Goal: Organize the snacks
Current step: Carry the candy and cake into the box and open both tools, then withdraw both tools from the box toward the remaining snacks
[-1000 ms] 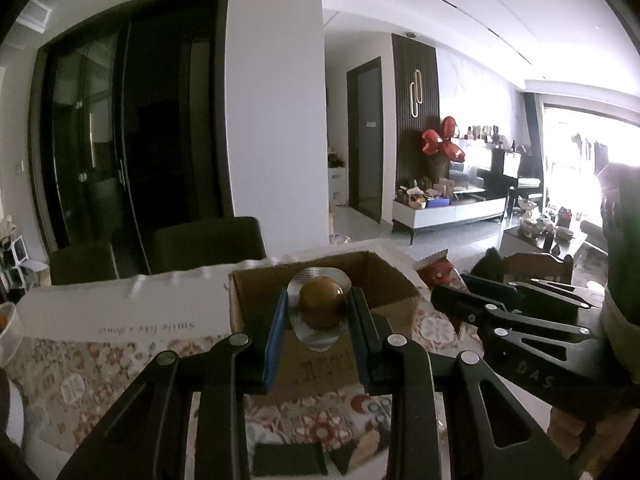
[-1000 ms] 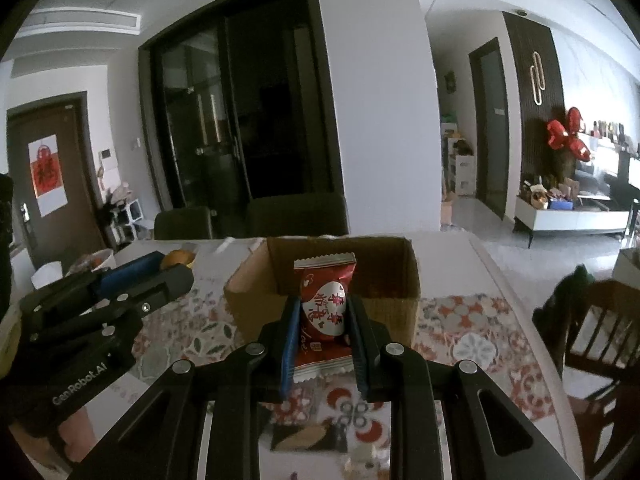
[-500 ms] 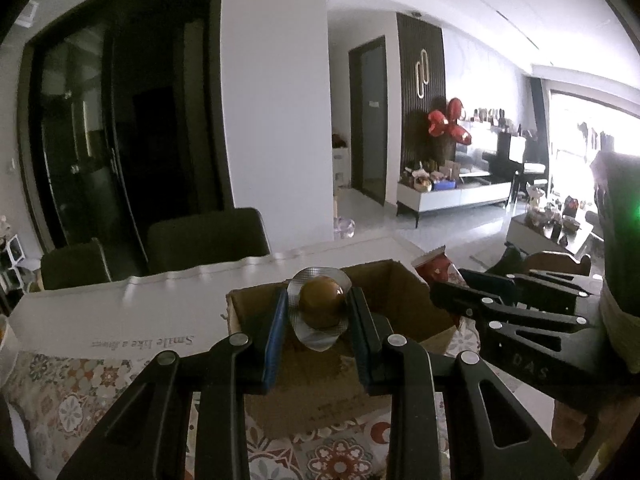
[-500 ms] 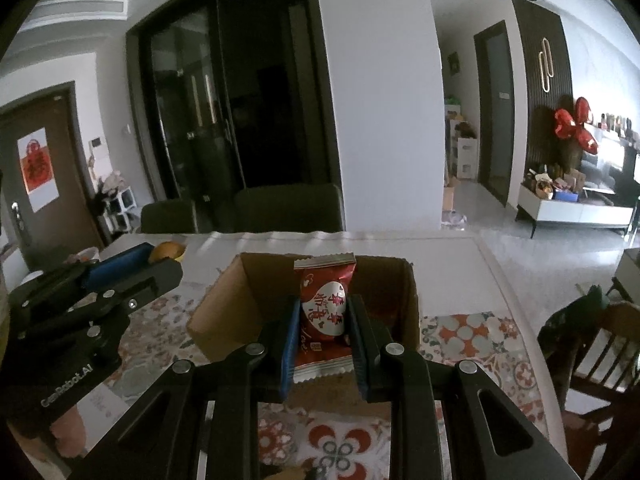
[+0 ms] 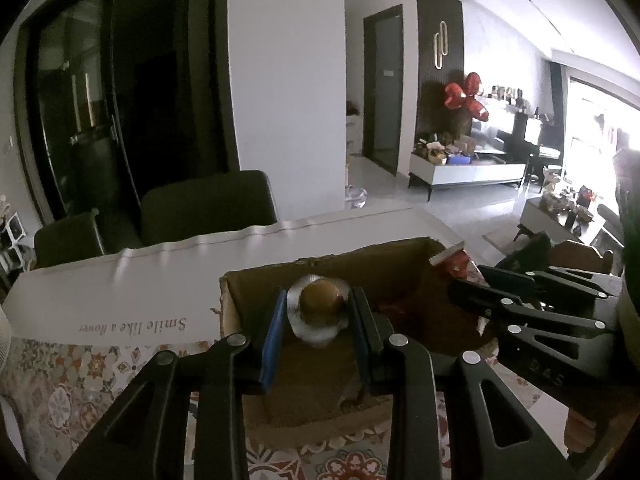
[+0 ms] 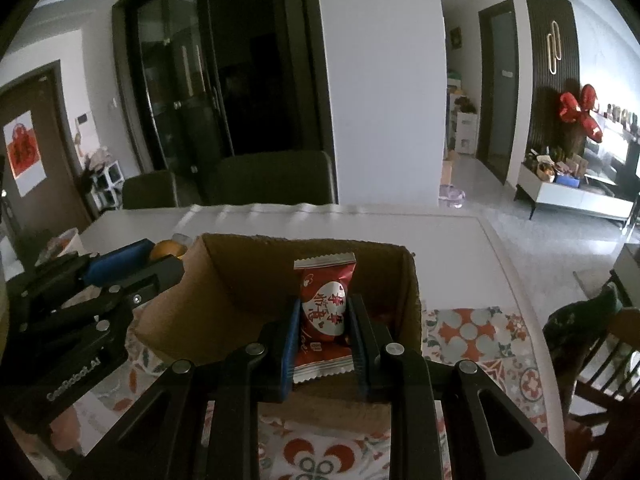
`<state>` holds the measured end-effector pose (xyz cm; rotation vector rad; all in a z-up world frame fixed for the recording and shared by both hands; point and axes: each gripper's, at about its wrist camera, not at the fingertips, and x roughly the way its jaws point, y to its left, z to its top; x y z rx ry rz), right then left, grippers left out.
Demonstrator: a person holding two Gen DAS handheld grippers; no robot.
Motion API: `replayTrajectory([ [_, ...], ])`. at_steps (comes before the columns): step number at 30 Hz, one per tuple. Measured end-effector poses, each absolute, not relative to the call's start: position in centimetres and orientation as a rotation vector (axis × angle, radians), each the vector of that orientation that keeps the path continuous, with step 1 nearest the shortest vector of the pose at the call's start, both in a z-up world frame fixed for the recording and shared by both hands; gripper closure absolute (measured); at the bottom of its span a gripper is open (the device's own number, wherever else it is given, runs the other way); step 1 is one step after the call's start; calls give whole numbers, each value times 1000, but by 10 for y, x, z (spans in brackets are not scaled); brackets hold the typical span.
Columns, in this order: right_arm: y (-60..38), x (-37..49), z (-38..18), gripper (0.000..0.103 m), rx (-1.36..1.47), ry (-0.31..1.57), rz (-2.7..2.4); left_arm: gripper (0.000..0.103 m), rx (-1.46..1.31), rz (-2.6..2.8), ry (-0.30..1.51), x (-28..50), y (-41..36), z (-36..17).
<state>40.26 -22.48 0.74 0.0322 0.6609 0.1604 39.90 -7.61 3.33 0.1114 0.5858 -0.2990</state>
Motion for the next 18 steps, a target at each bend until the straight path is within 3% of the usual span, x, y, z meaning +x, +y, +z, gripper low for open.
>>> replayTrajectory([
  [1,-225,404,7,78,34,664,159,63,115,-290,587,401,-77,32],
  [3,-226,408,5,78,33,670,150,40,119,-273,581,402,-77,31],
  [5,-226,409,3,73,22,679,143,39,122,-250,571,400,-76,31],
  [7,-227,407,4,49,18,674,120,36,126,-242,570,397,-75,31],
  [12,-231,392,9,48,8,641,79,23,125,-221,557,384,-71,35],
  [18,-232,363,19,48,2,591,75,21,111,-231,541,357,-70,41],
])
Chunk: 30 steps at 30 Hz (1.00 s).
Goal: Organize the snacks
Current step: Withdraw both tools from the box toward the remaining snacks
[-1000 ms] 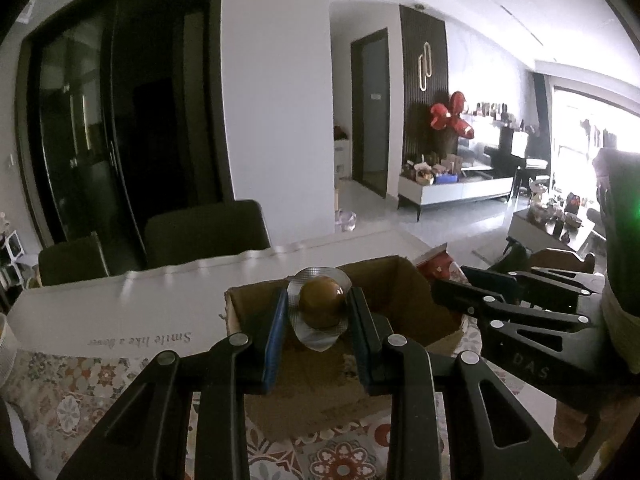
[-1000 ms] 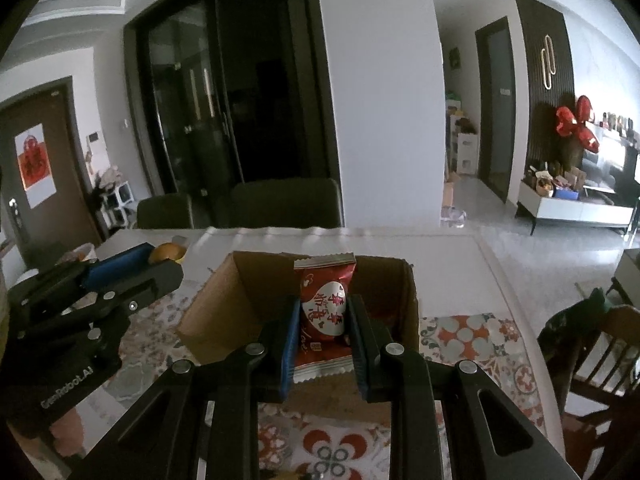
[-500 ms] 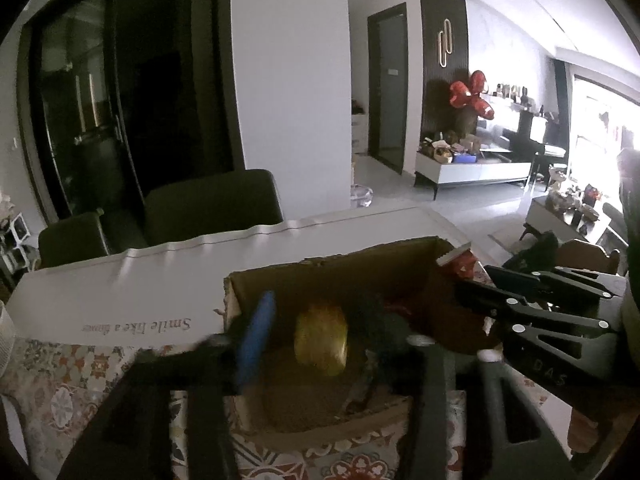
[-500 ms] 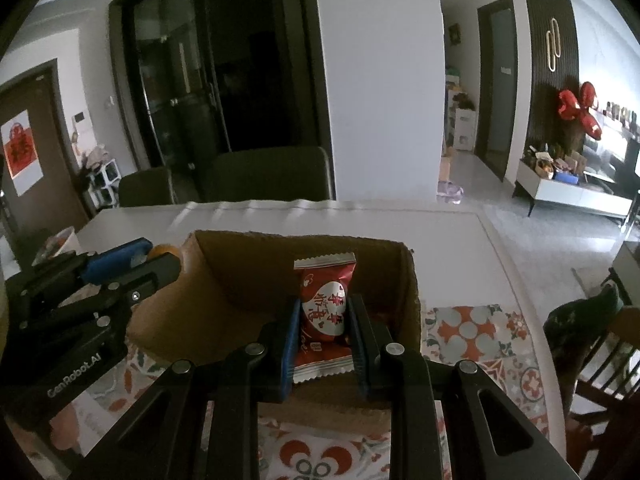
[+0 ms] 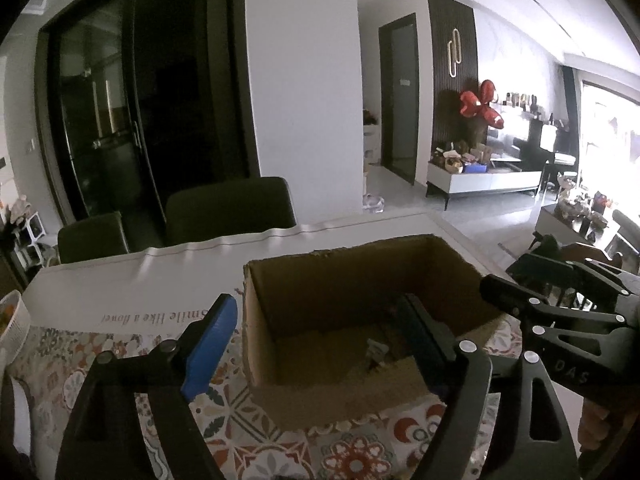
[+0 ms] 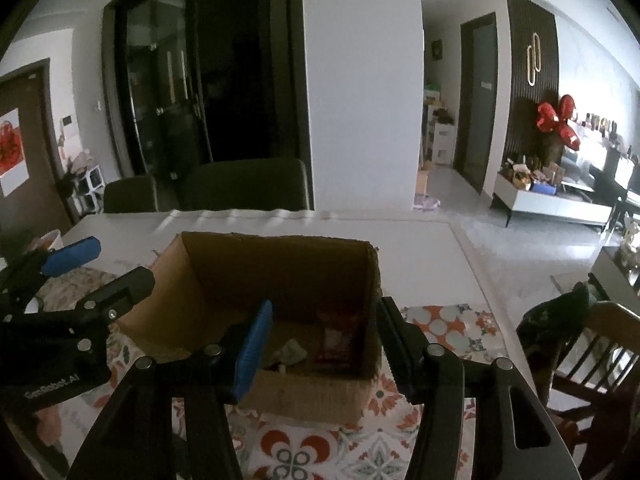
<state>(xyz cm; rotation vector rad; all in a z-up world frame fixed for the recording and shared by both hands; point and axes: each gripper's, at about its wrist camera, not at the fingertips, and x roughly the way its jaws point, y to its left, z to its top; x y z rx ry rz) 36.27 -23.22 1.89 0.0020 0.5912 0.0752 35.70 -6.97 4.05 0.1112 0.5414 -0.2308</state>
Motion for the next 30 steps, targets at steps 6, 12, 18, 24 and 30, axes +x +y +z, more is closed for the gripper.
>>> replayTrajectory([
  [6,-234,333,25,48,15,560,77,20,82,-223,508,326,-66,47],
  [12,-236,305,22,48,36,553,92,20,97,-217,484,295,-71,46],
  [18,-241,279,19,48,53,552,91,20,110,-226,487,271,-74,41],
  [24,-243,253,14,48,33,541,61,20,122,-222,474,245,-78,36],
  [30,-246,229,7,48,26,548,54,20,144,-231,471,222,-82,30],
])
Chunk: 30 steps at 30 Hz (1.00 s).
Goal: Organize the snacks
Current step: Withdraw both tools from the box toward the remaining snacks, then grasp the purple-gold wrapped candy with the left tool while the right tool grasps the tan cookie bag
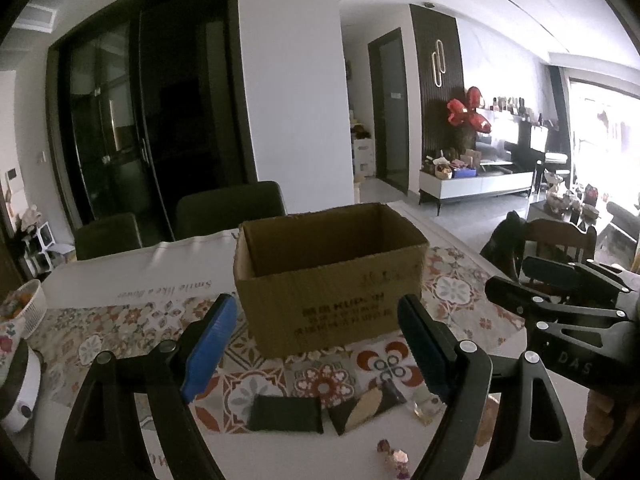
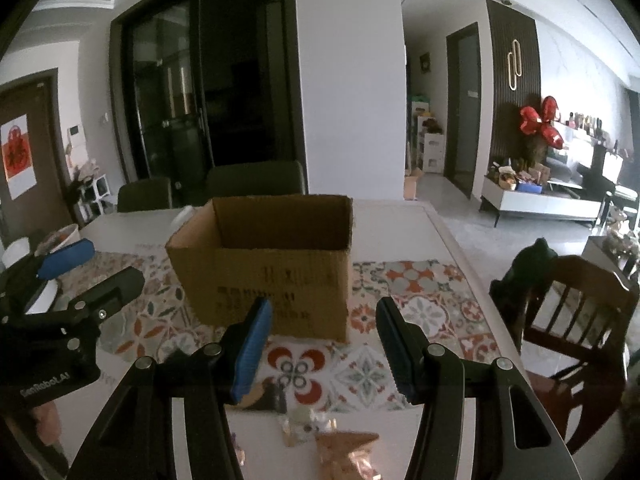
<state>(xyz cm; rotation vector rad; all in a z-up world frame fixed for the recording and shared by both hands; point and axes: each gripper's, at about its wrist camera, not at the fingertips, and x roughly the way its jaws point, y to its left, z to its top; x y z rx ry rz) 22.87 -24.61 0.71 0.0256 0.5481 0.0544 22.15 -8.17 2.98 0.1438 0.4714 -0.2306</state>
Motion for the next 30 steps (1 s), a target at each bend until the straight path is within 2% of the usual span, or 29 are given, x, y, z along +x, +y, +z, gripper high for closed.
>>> replayTrajectory([
  [13,-257,197,-28,48,45,635,51,21,164,-257,580,200,-93,-3],
  [30,-264,198,-94,48,68,859,73,21,159,-275,800,196,-105,-65],
])
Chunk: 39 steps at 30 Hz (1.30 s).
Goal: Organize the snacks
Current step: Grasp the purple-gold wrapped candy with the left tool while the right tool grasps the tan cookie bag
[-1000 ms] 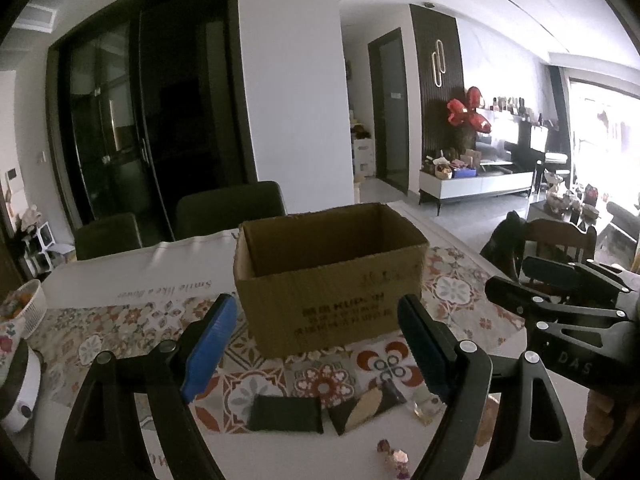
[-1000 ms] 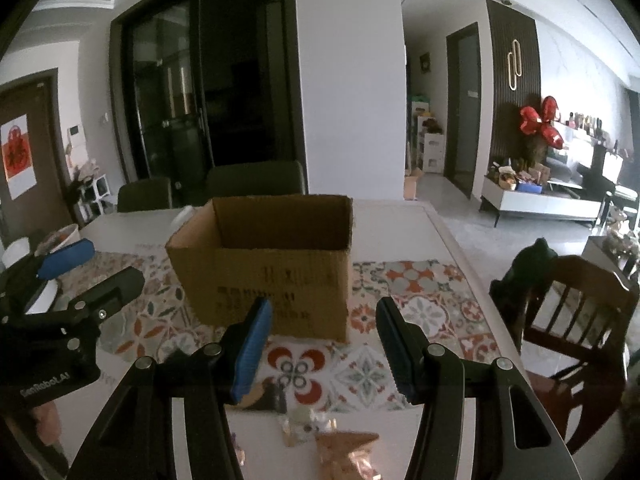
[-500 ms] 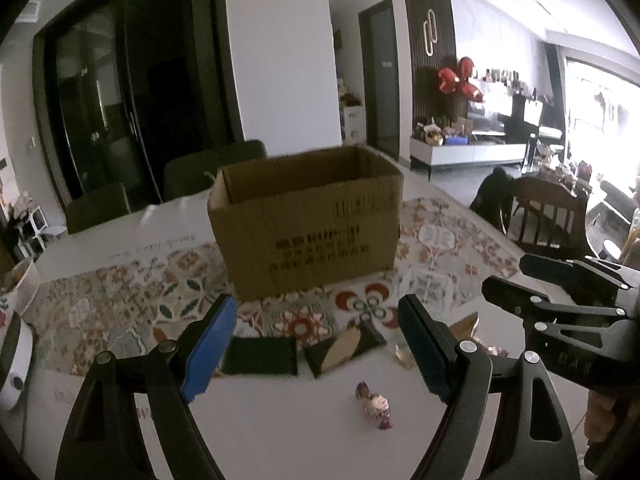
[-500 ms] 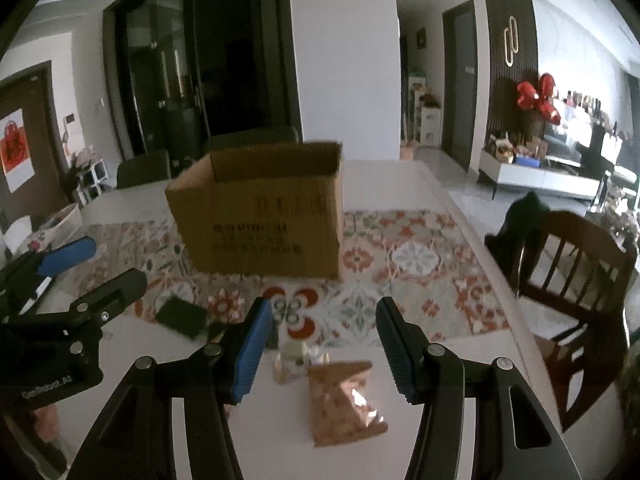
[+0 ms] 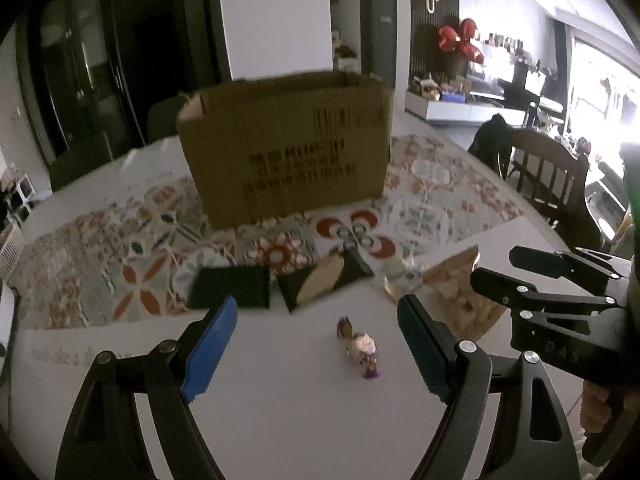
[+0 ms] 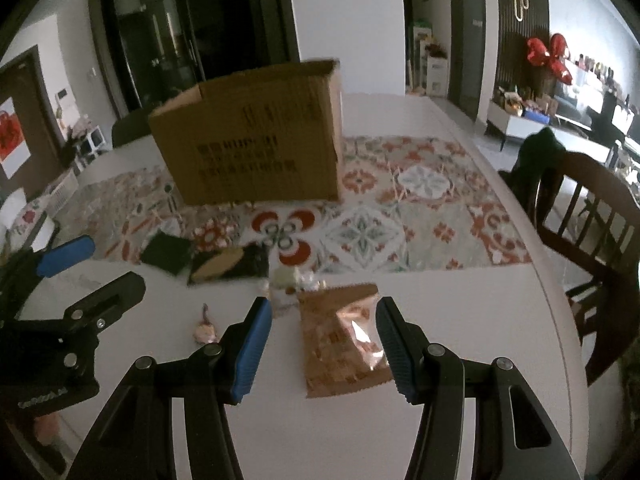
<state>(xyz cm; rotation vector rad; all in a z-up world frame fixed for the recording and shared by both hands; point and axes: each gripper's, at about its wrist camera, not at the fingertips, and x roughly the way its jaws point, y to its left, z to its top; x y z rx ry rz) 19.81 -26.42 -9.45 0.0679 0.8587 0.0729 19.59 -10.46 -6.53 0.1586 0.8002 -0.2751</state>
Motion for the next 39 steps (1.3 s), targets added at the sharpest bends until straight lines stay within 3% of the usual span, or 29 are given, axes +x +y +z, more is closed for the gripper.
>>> replayTrajectory([
  [17,-260,214,-135,48,38,1009,72,23,123,-311,973,204,-114,-116],
  [28,-257,219,-146,48,44,1031,68,44,109,-308,1018,215,-116,-137],
  [37,-255,216,-145,53,37,1017,52,75,92,-326,1030,219,-115,-142],
  [39,-255,215,-145,56,45,1015,50,78,88,-332,1028,220,-114,-143],
])
